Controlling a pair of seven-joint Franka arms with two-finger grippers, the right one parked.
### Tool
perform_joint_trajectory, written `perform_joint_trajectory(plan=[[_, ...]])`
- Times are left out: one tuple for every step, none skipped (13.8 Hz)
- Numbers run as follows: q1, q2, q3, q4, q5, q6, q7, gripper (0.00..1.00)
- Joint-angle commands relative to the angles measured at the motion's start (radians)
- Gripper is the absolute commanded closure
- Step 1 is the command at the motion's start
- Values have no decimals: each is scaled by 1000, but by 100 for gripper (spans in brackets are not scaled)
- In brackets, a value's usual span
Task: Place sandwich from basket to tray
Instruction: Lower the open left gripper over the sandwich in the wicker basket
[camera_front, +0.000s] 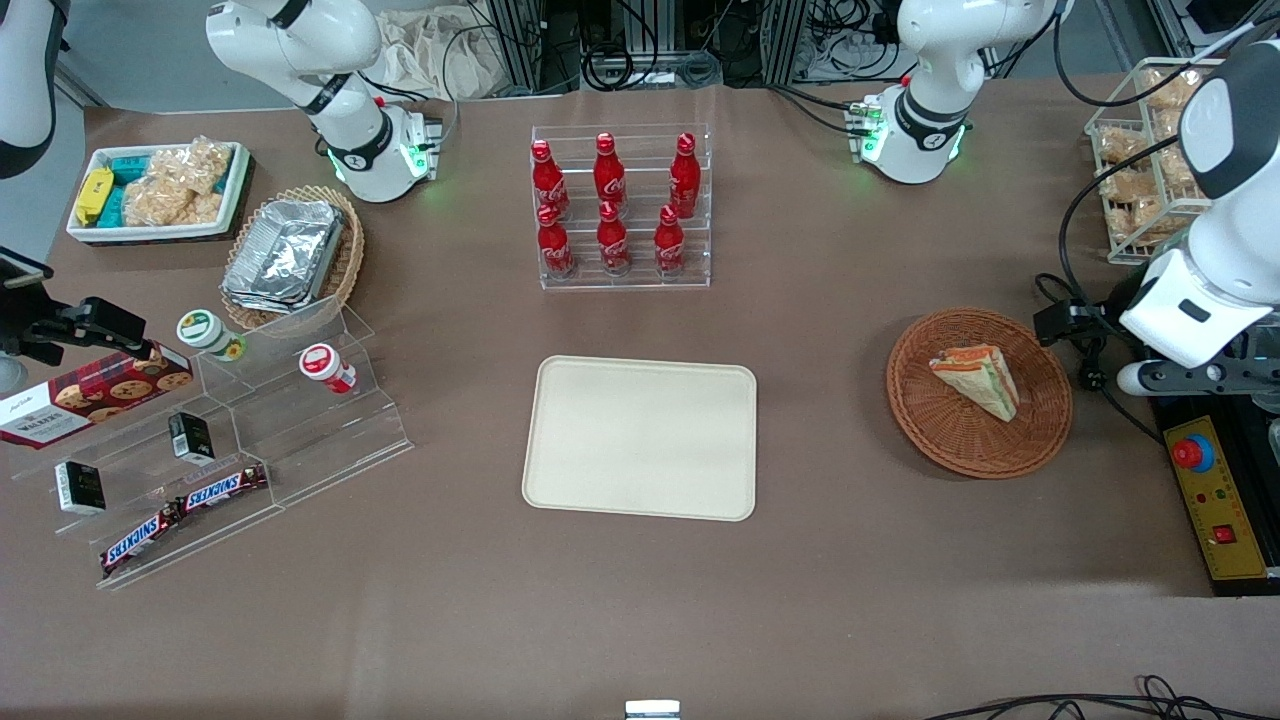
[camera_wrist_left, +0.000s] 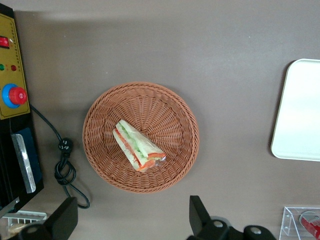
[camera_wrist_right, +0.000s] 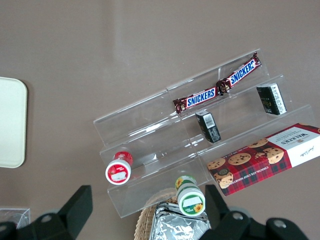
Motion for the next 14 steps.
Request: perform_joint_trajectory(plan=[[5, 28, -3, 43, -1, -34, -25, 0], [8, 30, -3, 52, -10, -40, -14, 0], [14, 30, -3, 65, -9, -63, -14, 0], [14, 42, -3, 81, 0, -79, -25, 0], [14, 54, -3, 74, 8, -83, -38, 0], [17, 48, -2, 51, 10, -90, -95, 0], [22, 36, -2, 7, 10, -77, -211, 0], [23, 19, -2, -36, 8, -45, -347, 0], [25, 4, -2, -87, 8, 20, -459, 0], [25, -12, -2, -146, 8, 76, -527, 0], [25, -27, 0, -209, 8, 123, -564, 0], [25, -48, 1, -280, 10, 187, -598, 0], [25, -64, 7, -353, 14, 253, -635, 0], [25, -68, 12, -418, 32, 327, -694, 0]])
